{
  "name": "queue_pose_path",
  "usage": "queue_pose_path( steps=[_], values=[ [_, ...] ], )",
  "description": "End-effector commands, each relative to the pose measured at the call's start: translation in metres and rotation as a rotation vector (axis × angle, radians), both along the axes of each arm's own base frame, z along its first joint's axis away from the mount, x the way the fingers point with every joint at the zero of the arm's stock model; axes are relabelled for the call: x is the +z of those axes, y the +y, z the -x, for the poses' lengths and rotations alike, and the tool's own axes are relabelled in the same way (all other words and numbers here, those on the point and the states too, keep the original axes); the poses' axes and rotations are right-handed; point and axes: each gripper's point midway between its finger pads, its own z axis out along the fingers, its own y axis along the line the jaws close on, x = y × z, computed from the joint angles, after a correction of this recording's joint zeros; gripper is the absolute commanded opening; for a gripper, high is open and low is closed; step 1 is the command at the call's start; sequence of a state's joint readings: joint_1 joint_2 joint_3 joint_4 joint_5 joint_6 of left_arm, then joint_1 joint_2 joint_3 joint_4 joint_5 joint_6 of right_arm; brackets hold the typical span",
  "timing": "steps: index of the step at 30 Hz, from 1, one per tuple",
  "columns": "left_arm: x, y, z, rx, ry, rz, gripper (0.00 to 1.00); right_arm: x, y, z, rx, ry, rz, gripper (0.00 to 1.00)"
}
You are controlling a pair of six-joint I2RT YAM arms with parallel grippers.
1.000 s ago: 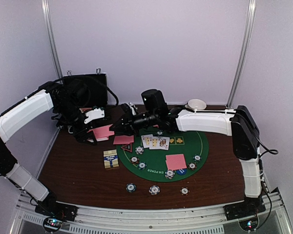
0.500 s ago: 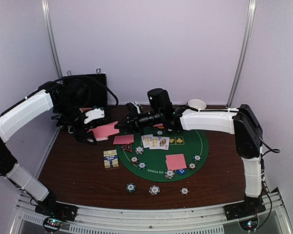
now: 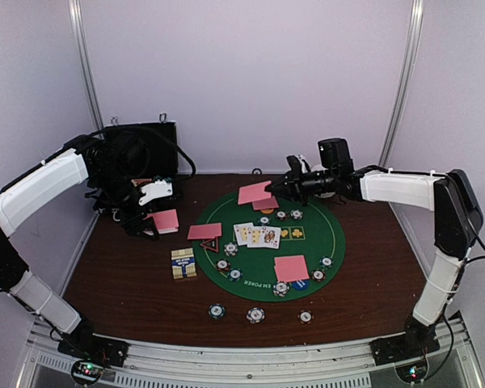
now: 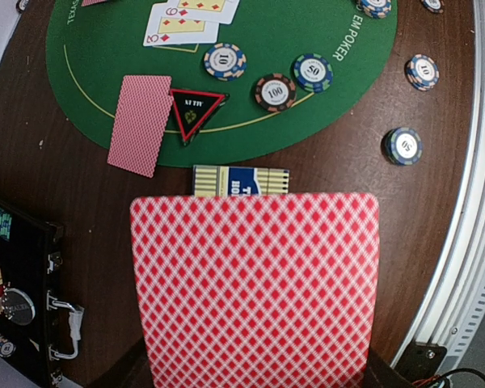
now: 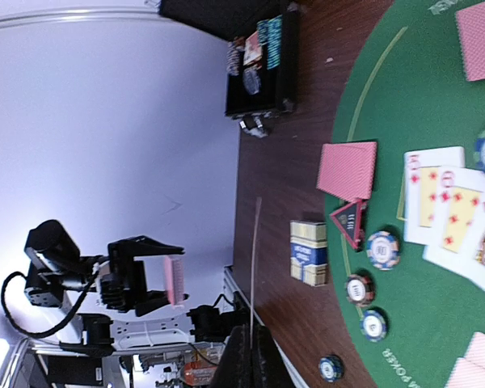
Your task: Distribute texas hold em gaming equipment
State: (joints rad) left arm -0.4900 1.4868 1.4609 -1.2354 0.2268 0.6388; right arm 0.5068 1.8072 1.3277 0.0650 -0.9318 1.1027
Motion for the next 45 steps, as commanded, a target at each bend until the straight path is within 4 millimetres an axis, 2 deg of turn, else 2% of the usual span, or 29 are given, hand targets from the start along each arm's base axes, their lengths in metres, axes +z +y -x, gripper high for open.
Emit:
queue_pose_path(
  steps=[1, 5, 11, 16, 21, 31, 32, 34, 37, 42, 45],
  values=[
    [0.007, -0.003, -0.003, -0.015, -0.026, 0.020, 0.00, -0.034, -0.049, -0.010, -0.064, -0.016, 0.131, 0.00],
    [0.008, -0.004, -0.002, -0.016, -0.025, 0.026, 0.00, -0.066, -0.081, -0.019, -0.101, 0.009, 0.228, 0.00],
    [0.009, -0.004, -0.002, -0.016, -0.022, 0.029, 0.00, -0.111, -0.097, -0.023, -0.104, 0.047, 0.334, 0.00],
    [0.010, -0.004, -0.001, -0.015, -0.021, 0.029, 0.00, -0.138, -0.106, -0.030, -0.128, 0.052, 0.401, 0.00],
    [0.011, -0.004, 0.000, -0.015, -0.021, 0.034, 0.00, -0.157, -0.113, -0.036, -0.144, 0.049, 0.455, 0.00],
    [0.011, -0.004, 0.000, -0.015, -0.020, 0.035, 0.00, -0.180, -0.122, -0.041, -0.164, 0.056, 0.523, 0.00],
    [0.011, -0.004, 0.001, -0.016, -0.020, 0.036, 0.00, -0.182, -0.123, -0.041, -0.166, 0.060, 0.533, 0.01],
    [0.011, -0.004, 0.001, -0.015, -0.017, 0.035, 0.00, -0.185, -0.127, -0.039, -0.168, 0.064, 0.558, 0.16],
    [0.011, -0.005, 0.001, -0.016, -0.015, 0.037, 0.00, -0.179, -0.134, -0.040, -0.186, 0.043, 0.598, 0.32],
    [0.012, -0.005, 0.001, -0.014, -0.012, 0.042, 0.00, -0.149, -0.144, -0.044, -0.230, -0.024, 0.647, 0.41],
    [0.013, -0.007, 0.001, -0.013, -0.009, 0.050, 0.00, -0.126, -0.140, -0.040, -0.239, -0.072, 0.657, 0.48]
  ],
)
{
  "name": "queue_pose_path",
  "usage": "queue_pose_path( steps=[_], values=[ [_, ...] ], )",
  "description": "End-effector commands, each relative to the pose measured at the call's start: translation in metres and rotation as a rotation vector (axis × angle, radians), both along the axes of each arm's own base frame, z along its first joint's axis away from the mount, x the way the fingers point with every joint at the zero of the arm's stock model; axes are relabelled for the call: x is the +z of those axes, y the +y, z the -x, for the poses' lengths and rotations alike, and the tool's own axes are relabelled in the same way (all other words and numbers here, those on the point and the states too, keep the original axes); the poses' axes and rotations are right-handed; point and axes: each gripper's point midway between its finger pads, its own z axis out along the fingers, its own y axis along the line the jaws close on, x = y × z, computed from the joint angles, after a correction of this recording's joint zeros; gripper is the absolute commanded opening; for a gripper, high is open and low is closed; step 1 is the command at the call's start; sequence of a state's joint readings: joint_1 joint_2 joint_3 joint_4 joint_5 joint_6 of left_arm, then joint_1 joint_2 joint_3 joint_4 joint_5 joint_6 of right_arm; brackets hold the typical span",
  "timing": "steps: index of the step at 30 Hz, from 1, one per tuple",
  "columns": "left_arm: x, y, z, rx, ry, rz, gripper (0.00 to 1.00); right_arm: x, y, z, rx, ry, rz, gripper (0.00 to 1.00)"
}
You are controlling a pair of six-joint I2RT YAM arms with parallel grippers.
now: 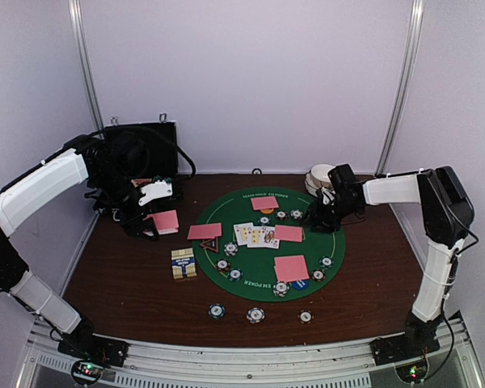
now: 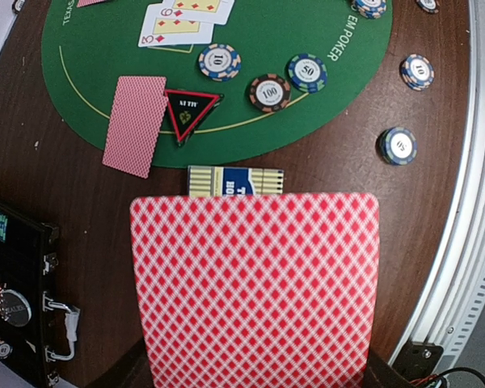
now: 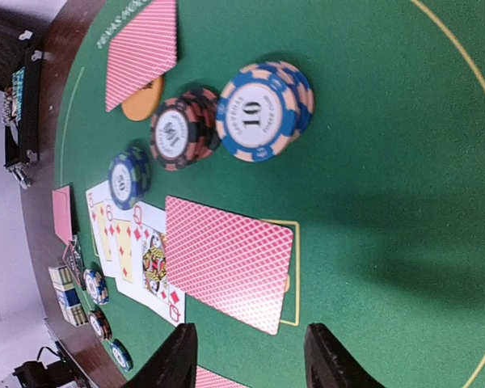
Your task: Distribute texas hold em gaming equipment
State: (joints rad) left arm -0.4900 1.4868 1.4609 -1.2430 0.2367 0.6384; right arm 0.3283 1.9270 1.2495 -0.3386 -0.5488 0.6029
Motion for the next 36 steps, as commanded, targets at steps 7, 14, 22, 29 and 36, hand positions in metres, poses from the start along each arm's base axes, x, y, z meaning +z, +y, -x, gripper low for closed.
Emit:
queue_pose_path(
  steps=[7, 14, 22, 29, 36],
  values=[
    [0.012, -0.010, -0.003, -0.010, -0.007, 0.055, 0.00, 0.125, 0.094, 0.031, 0.138, -0.221, -0.141, 0.69],
    [0.011, -0.014, -0.007, 0.000, -0.008, 0.070, 0.00, 0.177, 0.220, 0.094, 0.325, -0.197, -0.424, 0.93],
    [0.010, -0.015, -0.007, -0.002, -0.007, 0.075, 0.00, 0.187, 0.299, 0.139, 0.458, -0.110, -0.599, 1.00],
    [0.011, -0.016, -0.006, -0.006, -0.004, 0.084, 0.00, 0.182, 0.326, 0.146, 0.495, -0.063, -0.641, 0.99],
    [0.011, -0.016, -0.004, -0.008, -0.002, 0.087, 0.00, 0.174, 0.348, 0.147, 0.515, -0.015, -0.671, 0.97]
  ],
)
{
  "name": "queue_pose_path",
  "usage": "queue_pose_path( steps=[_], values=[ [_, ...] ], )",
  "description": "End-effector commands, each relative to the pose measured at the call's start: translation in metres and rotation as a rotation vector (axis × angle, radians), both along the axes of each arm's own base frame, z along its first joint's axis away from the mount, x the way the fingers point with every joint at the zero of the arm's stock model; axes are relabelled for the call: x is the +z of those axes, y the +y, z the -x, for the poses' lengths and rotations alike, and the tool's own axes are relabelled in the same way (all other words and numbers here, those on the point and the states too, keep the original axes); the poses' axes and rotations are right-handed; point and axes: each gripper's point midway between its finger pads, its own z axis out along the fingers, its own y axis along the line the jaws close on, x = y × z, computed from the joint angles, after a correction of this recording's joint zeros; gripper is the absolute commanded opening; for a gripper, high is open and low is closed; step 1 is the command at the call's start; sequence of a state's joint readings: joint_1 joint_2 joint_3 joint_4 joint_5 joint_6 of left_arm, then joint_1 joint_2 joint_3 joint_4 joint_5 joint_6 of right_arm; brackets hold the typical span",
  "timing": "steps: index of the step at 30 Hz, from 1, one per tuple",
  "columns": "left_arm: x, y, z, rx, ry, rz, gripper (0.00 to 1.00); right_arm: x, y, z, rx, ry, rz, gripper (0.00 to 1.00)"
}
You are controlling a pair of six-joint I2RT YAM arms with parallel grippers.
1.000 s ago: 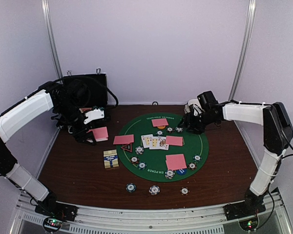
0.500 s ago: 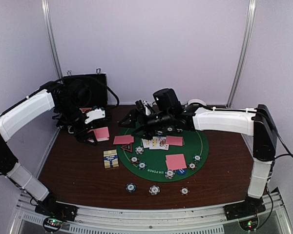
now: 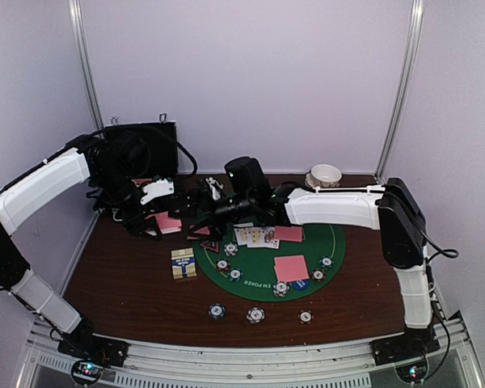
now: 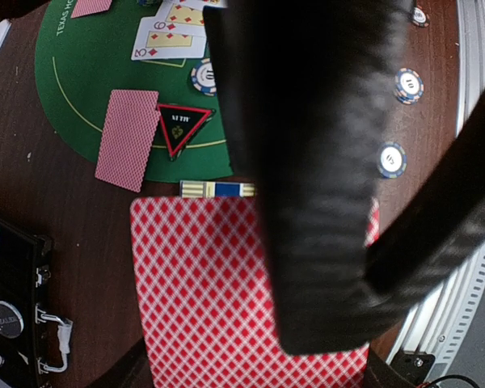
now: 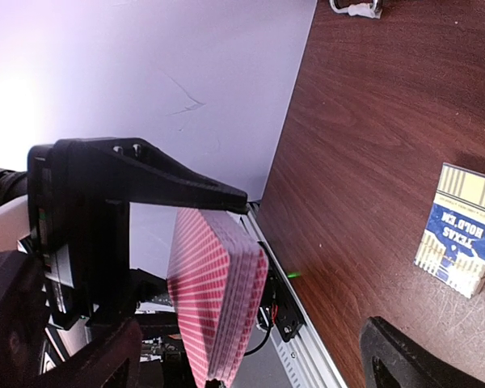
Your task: Distribute texas hold em gaming equipment
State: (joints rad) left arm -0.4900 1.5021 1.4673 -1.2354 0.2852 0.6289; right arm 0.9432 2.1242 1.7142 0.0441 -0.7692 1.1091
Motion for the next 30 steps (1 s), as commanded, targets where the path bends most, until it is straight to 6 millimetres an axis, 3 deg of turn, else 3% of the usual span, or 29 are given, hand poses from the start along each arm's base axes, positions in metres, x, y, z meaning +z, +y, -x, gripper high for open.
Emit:
queue_pose_path(
  steps=[1, 10, 14, 24, 30],
  values=[
    [0.011, -0.007, -0.005, -0.002, -0.029, 0.045, 0.00, 0.012, 0.017, 0.003, 0.036, 0.015, -0.064, 0.97],
    [0.012, -0.008, -0.003, -0.007, -0.030, 0.053, 0.00, 0.004, 0.034, 0.002, 0.054, 0.059, -0.081, 0.91],
    [0.013, -0.008, -0.002, -0.011, -0.032, 0.057, 0.00, -0.001, 0.034, -0.005, 0.034, 0.082, -0.089, 0.80],
    [0.016, -0.005, -0.002, -0.011, -0.051, 0.052, 0.00, -0.021, 0.006, -0.026, -0.042, 0.097, -0.028, 0.67],
    [0.014, -0.005, -0.002, -0.010, -0.048, 0.046, 0.00, -0.007, -0.004, -0.024, -0.042, 0.070, -0.030, 0.56]
  ],
)
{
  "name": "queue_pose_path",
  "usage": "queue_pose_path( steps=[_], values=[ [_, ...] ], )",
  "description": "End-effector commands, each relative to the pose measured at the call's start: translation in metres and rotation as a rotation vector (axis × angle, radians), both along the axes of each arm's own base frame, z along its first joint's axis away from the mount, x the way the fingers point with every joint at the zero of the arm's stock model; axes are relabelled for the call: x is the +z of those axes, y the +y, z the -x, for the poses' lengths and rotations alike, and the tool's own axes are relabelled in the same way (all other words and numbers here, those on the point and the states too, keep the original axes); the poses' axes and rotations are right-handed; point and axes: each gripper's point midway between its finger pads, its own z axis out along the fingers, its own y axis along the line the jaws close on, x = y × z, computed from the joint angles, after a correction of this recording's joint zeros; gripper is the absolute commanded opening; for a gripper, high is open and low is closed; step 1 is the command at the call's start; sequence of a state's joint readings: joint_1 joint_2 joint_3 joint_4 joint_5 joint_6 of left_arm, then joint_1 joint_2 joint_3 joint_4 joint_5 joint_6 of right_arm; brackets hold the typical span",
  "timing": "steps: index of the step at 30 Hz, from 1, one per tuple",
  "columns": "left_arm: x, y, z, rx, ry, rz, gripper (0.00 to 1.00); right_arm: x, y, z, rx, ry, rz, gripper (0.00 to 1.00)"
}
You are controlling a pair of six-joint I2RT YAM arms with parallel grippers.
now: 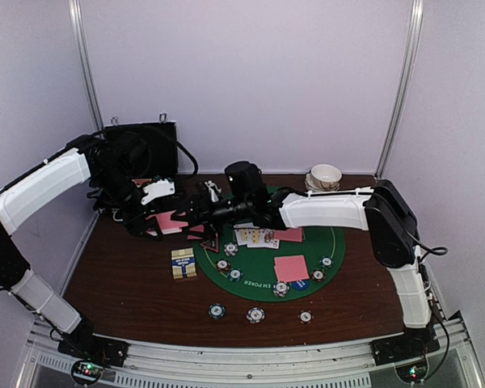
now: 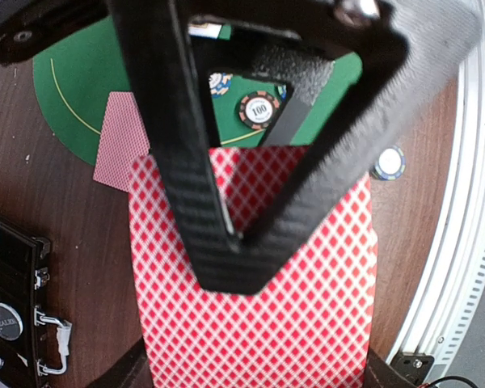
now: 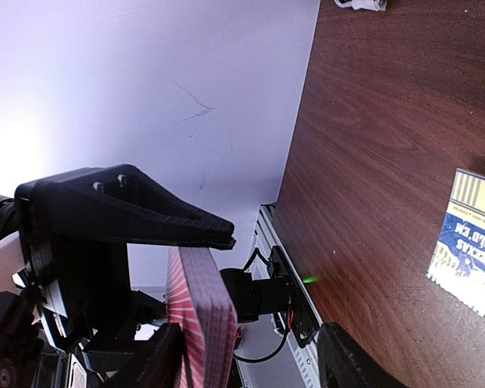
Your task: Distribute texas hold em gaming equipment
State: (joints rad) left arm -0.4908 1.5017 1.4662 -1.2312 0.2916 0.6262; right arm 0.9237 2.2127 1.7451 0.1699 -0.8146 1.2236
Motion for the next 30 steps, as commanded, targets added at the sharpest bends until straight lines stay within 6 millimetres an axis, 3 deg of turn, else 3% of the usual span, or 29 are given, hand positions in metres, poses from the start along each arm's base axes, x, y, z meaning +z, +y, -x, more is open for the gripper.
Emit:
queue_pose_path(
  steps=[1, 11, 20, 30],
  values=[
    [0.014, -0.003, -0.002, -0.010, -0.049, 0.039, 0.00, 0.010, -0.016, -0.007, -0.034, -0.015, 0.019, 0.54],
    [0.008, -0.001, -0.006, 0.000, -0.057, 0.018, 0.00, 0.046, -0.023, 0.003, -0.023, -0.031, -0.045, 0.31],
    [0.002, 0.003, -0.008, 0.004, -0.062, -0.011, 0.00, 0.054, -0.022, 0.011, -0.007, -0.029, -0.060, 0.21],
    [-0.002, 0.006, -0.011, 0.007, -0.077, -0.031, 0.00, 0.061, -0.024, 0.014, 0.007, -0.013, -0.068, 0.04]
  ],
)
